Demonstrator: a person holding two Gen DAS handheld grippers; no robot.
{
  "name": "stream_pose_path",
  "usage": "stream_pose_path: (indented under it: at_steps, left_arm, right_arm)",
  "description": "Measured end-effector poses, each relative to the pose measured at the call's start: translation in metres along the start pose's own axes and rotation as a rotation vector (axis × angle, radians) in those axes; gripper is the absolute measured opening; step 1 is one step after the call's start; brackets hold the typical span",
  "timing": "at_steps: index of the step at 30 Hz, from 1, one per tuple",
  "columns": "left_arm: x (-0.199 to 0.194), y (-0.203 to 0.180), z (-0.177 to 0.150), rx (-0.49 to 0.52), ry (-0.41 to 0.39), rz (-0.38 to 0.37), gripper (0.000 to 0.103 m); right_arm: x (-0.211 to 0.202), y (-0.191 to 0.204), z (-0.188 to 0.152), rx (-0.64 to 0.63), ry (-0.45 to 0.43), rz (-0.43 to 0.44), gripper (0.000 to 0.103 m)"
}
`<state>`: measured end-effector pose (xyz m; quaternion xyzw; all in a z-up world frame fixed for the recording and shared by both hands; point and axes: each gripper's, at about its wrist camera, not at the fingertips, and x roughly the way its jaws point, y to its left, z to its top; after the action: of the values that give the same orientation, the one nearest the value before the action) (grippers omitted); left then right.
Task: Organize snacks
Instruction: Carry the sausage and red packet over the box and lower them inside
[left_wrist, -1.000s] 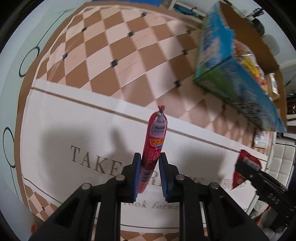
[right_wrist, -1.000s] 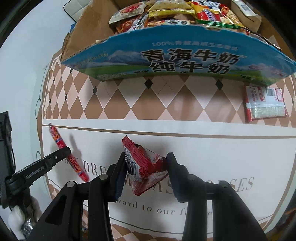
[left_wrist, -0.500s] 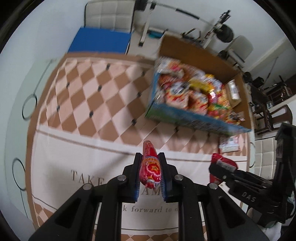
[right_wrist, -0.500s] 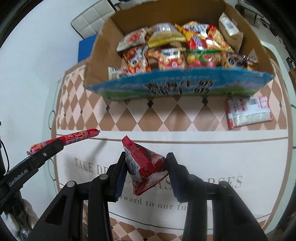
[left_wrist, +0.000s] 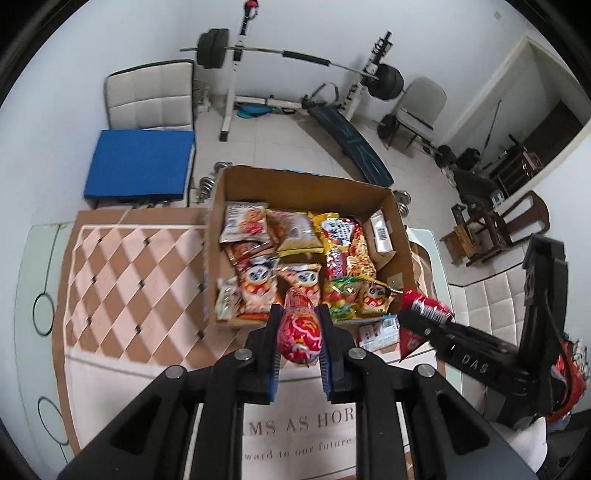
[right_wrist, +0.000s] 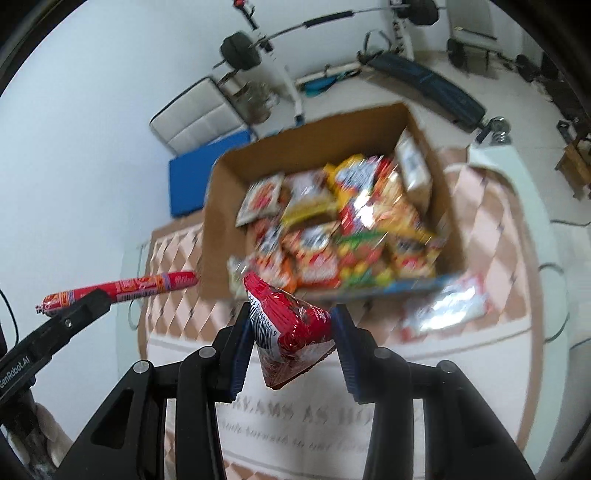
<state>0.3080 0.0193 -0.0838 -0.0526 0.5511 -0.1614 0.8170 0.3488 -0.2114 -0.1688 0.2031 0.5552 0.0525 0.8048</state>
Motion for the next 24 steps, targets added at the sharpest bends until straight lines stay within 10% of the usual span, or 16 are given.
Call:
stream_pose_path:
  at_steps: [21, 24]
  left_arm:
    - [0.191, 0.025, 0.089, -0.088, 0.311, 0.102, 0.019]
    - [0.199, 0.028, 0.097, -0.114, 0.322, 0.114, 0.037]
  right_arm:
    - [0.127, -0.082, 0.091, 0.149, 0.203, -0.117, 0.046]
    - [0.144, -0.084, 0.099, 0.151, 0.26, -0.13, 0.068]
